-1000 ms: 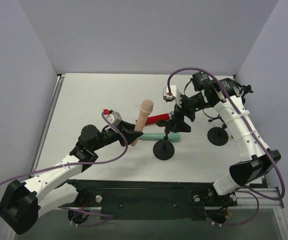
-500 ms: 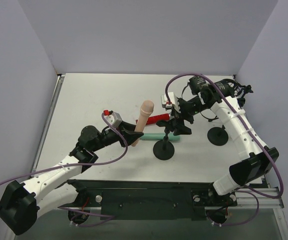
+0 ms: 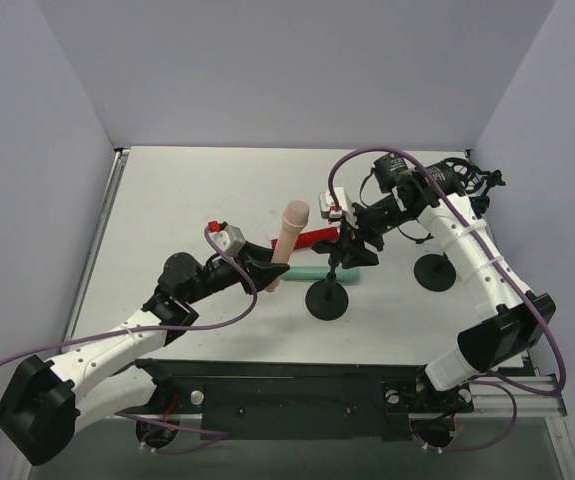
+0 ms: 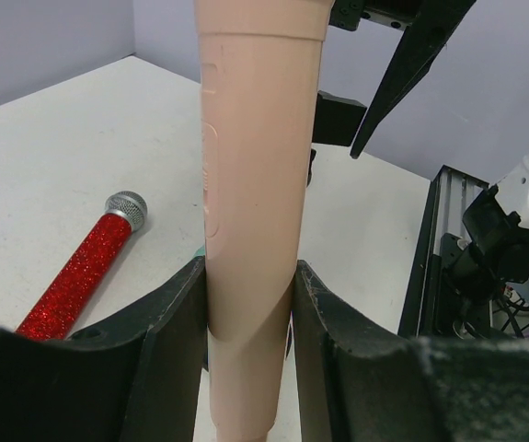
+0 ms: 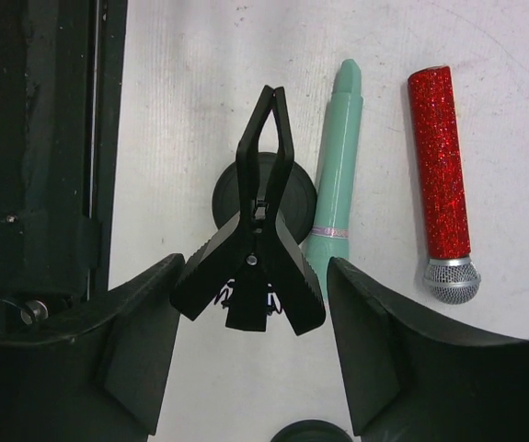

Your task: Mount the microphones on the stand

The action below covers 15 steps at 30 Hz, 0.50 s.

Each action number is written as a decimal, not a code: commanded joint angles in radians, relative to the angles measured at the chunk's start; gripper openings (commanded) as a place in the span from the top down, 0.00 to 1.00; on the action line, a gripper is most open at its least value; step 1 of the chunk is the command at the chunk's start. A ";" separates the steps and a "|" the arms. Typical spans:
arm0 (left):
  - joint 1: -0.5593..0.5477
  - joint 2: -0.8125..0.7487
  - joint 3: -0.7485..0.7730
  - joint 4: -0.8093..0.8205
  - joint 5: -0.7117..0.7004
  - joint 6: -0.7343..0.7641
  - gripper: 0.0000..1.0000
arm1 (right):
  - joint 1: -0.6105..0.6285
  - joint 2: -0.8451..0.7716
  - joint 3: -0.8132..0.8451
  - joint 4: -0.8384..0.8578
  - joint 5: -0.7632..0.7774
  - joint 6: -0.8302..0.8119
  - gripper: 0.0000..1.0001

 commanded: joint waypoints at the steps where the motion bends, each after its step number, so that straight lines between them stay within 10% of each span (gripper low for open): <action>1: -0.012 0.027 -0.002 0.144 -0.007 -0.019 1.00 | 0.004 -0.030 -0.021 -0.023 -0.051 0.000 0.46; 15: -0.050 0.186 0.016 0.270 0.013 0.007 1.00 | -0.037 -0.068 -0.078 -0.016 -0.120 -0.005 0.89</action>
